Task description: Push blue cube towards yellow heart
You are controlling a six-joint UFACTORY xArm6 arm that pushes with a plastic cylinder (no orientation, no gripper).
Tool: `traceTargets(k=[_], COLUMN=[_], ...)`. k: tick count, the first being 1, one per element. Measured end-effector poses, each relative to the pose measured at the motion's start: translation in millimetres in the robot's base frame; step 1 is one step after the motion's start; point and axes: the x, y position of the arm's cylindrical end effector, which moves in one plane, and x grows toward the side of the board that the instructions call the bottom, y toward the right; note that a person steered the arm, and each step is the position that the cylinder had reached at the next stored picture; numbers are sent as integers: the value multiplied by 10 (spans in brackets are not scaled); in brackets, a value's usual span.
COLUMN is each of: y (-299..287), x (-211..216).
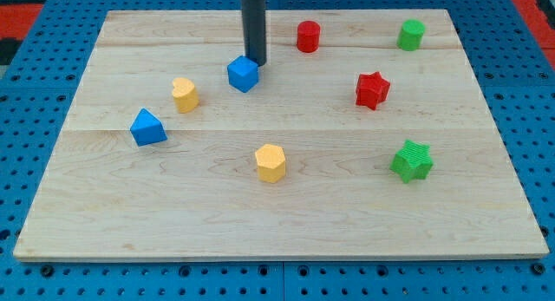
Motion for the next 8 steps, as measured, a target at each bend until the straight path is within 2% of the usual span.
traceTargets(k=[3, 5, 8], y=[-142, 215, -34], x=[396, 733, 626])
